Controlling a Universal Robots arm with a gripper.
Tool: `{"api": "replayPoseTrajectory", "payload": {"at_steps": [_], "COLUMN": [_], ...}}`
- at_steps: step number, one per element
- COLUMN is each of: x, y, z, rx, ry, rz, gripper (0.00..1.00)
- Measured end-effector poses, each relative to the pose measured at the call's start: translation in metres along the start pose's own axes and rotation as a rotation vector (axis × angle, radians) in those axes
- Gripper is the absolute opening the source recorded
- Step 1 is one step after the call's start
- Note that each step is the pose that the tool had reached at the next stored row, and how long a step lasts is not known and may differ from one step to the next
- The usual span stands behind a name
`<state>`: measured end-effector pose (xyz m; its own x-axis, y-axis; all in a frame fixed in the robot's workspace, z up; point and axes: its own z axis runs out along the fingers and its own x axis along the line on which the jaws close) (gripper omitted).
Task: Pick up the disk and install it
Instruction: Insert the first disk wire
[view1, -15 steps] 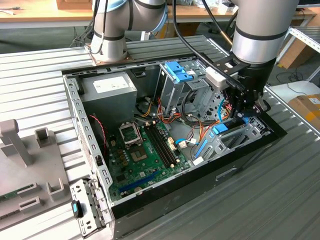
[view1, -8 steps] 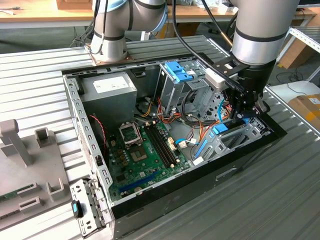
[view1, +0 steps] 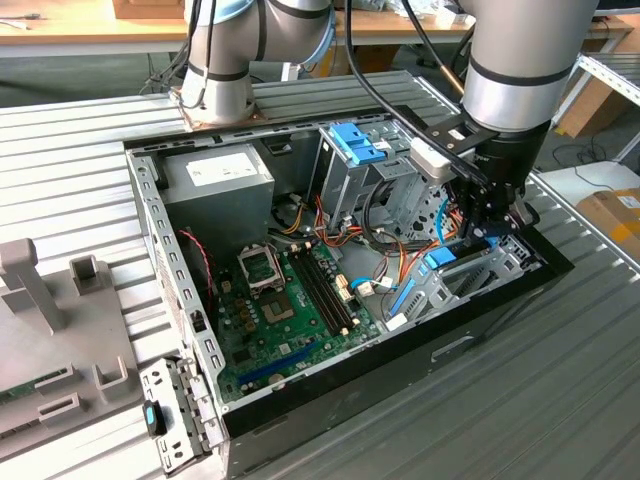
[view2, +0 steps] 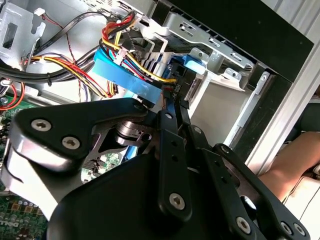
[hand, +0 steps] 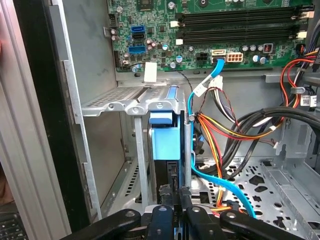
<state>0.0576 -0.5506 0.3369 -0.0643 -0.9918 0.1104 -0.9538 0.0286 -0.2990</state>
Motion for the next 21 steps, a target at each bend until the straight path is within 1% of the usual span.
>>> {"api": "replayPoseTrajectory", "payload": {"at_steps": [5,6,7,8,9,10,11,13,14,15,16,20,21], "x": [0.0001,0.0001,0.0000,0.0002,0.0004,0.0005,0.0005,0.0006,0.0012,0.0024,0.0037,0.0055,0.0055], "y": [0.0004,0.0005,0.0004,0.0002,-0.0005,-0.0007,-0.0007,-0.0008,-0.0009,-0.0008,-0.0009,-0.0009,-0.0011], "z": [0.0013,0.0014,0.0014,0.0005,-0.0017,-0.0021,-0.0023,-0.0025,-0.0024,-0.0023,-0.0021,-0.0020,-0.0023], "rx": [-0.0001,-0.0002,-0.0002,-0.0003,-0.0003,-0.0002,-0.0005,-0.0009,-0.0017,-0.0022,-0.0025,-0.0029,-0.0031], "ry": [0.0002,-0.0004,-0.0027,-0.0028,-0.0026,-0.0031,-0.0056,-0.0130,-0.0240,-0.0326,-0.0362,-0.0420,-0.0449], "rz": [0.000,0.000,0.001,0.001,0.001,0.001,0.002,0.004,0.007,0.010,0.011,0.013,0.014], "gripper": [0.16,0.16,0.16,0.16,0.16,0.16,0.16,0.16,0.16,0.16,0.16,0.16,0.16]}}
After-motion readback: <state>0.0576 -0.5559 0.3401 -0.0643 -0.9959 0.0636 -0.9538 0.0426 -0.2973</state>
